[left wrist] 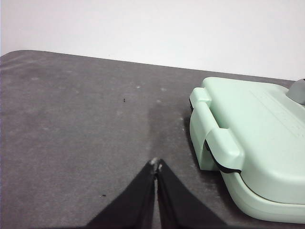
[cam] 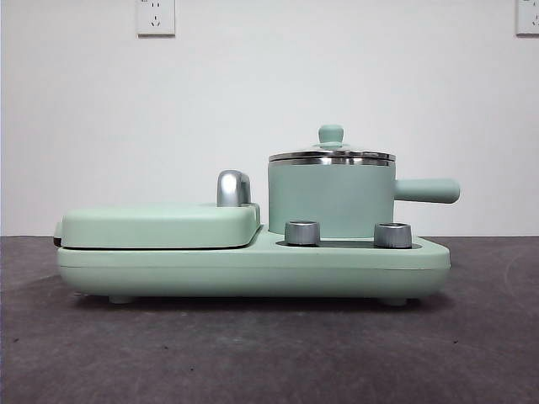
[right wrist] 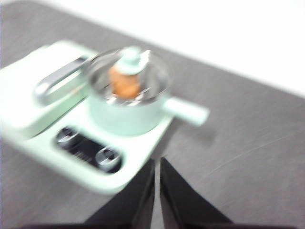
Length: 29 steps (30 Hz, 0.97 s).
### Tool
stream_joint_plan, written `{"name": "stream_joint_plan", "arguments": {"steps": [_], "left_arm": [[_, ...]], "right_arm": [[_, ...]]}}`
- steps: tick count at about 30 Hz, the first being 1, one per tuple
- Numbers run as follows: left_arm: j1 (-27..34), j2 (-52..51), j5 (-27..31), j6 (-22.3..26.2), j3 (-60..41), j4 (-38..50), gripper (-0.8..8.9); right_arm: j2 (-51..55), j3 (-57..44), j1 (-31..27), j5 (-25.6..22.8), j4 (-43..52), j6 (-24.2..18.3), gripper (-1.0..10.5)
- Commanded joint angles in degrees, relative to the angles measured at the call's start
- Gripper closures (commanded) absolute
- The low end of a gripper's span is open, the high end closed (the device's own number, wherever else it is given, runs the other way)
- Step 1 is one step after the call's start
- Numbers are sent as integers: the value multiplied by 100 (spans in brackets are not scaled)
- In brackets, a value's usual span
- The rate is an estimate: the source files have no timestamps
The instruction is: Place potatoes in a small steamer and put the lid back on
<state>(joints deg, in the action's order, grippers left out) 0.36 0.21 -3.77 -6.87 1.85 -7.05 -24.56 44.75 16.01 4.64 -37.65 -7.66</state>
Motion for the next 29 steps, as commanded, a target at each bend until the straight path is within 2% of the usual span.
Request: {"name": "stream_joint_plan", "arguments": {"steps": [1,6,14,19,29], "left_arm": [[0,4,15,-7,-109,68,807],[0,4,13,-7,-109,68,807],[0,2,15,-7,-109,68,807],[0,2,15,-7,-109,68,807],[0,2,15,-7,-105,68,807]], "right_arm": [[304,-828,-350,-2,726,-37,933],[1021,-2380,-990,170,1727,4,933],[1832,-3810,-1447,151,2612,149,933],[2295,-4406,-1482,155,3029,350,933],[2435,-4409,-1469,136,2951,402,933]]}}
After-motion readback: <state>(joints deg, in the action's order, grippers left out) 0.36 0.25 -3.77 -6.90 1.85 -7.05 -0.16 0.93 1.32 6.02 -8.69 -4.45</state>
